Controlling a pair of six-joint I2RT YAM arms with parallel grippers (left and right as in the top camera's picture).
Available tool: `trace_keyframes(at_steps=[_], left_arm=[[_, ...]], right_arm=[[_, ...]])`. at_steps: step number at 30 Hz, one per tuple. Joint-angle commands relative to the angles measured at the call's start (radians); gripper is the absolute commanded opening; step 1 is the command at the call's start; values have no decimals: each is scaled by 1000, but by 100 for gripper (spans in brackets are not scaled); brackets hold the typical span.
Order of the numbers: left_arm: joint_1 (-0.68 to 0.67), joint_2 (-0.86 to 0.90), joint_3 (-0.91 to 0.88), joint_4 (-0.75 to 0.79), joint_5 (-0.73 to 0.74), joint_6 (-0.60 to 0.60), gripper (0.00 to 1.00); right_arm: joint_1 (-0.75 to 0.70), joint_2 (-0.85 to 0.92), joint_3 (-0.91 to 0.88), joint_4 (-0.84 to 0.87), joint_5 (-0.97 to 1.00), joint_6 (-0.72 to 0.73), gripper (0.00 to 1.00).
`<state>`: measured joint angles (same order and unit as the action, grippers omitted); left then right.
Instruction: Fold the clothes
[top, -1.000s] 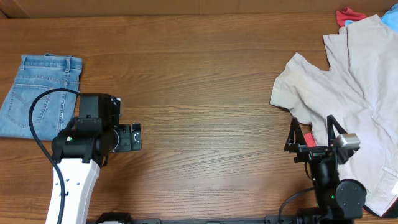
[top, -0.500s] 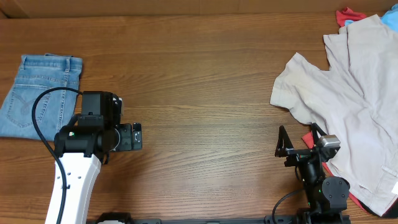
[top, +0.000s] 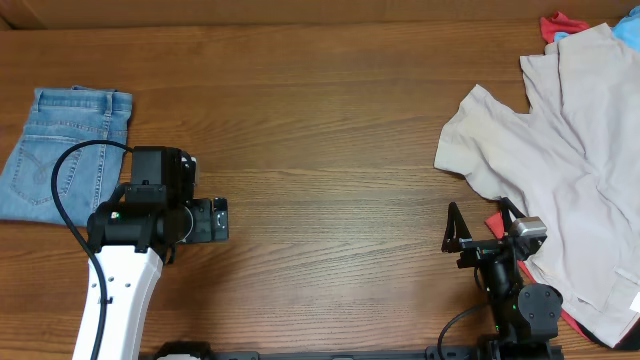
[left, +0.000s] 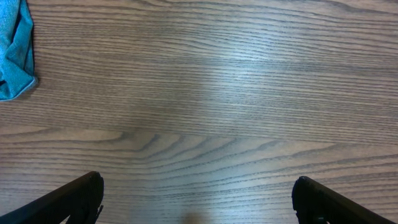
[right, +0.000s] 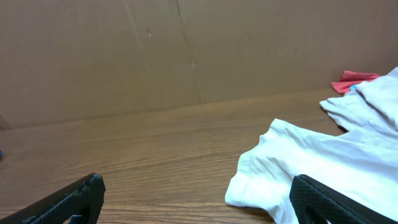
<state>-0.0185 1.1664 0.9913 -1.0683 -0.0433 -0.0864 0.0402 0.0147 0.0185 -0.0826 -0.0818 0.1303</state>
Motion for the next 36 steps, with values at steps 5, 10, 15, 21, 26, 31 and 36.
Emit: trace_keyframes(at_steps=[5,10,15,21,26,31,36], left_arm=[[-2,7,-3,3,-16,-14,100],[-2,7,-3,3,-16,-14,100],[-2,7,-3,3,-16,-14,100],[-2,-13,-3,3,-16,-14,100],[-2,-97,-4,0,-30,-10,100],[-2,-266,-63,55,-53,-2,100],[-2,-514,-232,156,-51,-3,100]], right_arm=[[2,-12,-11,6,-9,0,100],[2,-12,-11,6,-9,0,100],[2,-12,-11,6,-9,0,100],[2,-12,-11,6,-9,0,100],[2,-12,-11,6,-9,0,100],[2,-12,-11,6,-9,0,100],[2,-12,-11,6,-9,0,100]])
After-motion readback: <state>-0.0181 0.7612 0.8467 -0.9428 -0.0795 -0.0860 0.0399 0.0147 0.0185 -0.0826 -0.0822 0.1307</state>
